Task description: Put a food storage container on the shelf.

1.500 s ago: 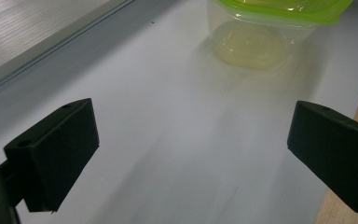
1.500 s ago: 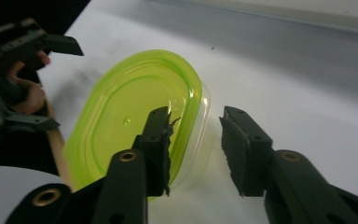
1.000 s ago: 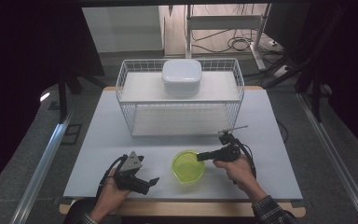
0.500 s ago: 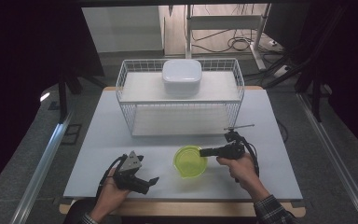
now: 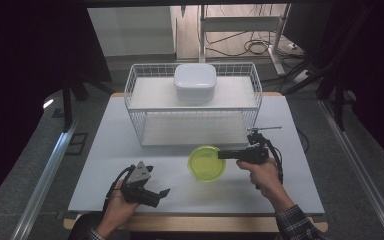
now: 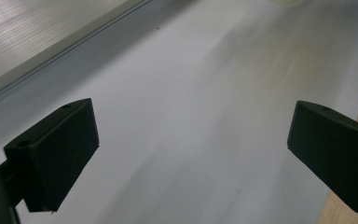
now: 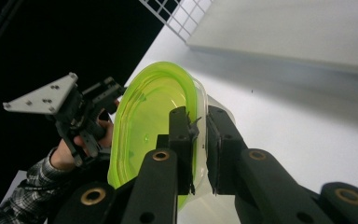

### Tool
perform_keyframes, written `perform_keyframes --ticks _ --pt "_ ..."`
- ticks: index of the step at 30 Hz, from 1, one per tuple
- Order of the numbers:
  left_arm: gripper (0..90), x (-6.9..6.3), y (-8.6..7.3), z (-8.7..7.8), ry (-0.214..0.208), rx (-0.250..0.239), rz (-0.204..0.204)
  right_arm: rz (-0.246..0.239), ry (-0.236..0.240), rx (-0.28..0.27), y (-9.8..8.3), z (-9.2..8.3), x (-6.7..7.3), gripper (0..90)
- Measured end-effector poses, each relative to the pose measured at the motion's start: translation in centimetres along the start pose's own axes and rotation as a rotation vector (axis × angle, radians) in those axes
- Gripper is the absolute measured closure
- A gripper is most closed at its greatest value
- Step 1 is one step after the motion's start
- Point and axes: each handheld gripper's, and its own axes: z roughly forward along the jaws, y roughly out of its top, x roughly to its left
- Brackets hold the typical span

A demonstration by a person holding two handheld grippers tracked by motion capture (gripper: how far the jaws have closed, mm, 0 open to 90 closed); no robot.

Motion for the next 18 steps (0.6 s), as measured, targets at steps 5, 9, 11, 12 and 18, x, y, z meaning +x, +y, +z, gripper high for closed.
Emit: perform_keyframes --ticks 5,9,11,12,18 --pt "1.9 0.0 0.0 0.0 0.000 0.002 0.002 -0.011 0.000 -0.030 0.9 -0.9 0.7 82.0" --pt "1.9 0.0 0.0 0.0 -0.003 0.003 0.000 -0.018 0.001 -0.055 1.6 -1.6 1.3 81.9" --pt "1.9 0.0 0.0 0.0 -0.002 0.002 0.000 -0.024 0.001 -0.063 2.1 -1.9 1.5 82.0" --pt "1.9 0.0 0.0 0.0 -0.003 0.002 0.000 -0.024 0.002 -0.069 2.3 -2.1 1.7 82.0" --pt "1.9 0.0 0.0 0.0 -0.004 0.007 0.004 -0.042 0.012 -0.110 3.7 -2.9 2.6 82.0"
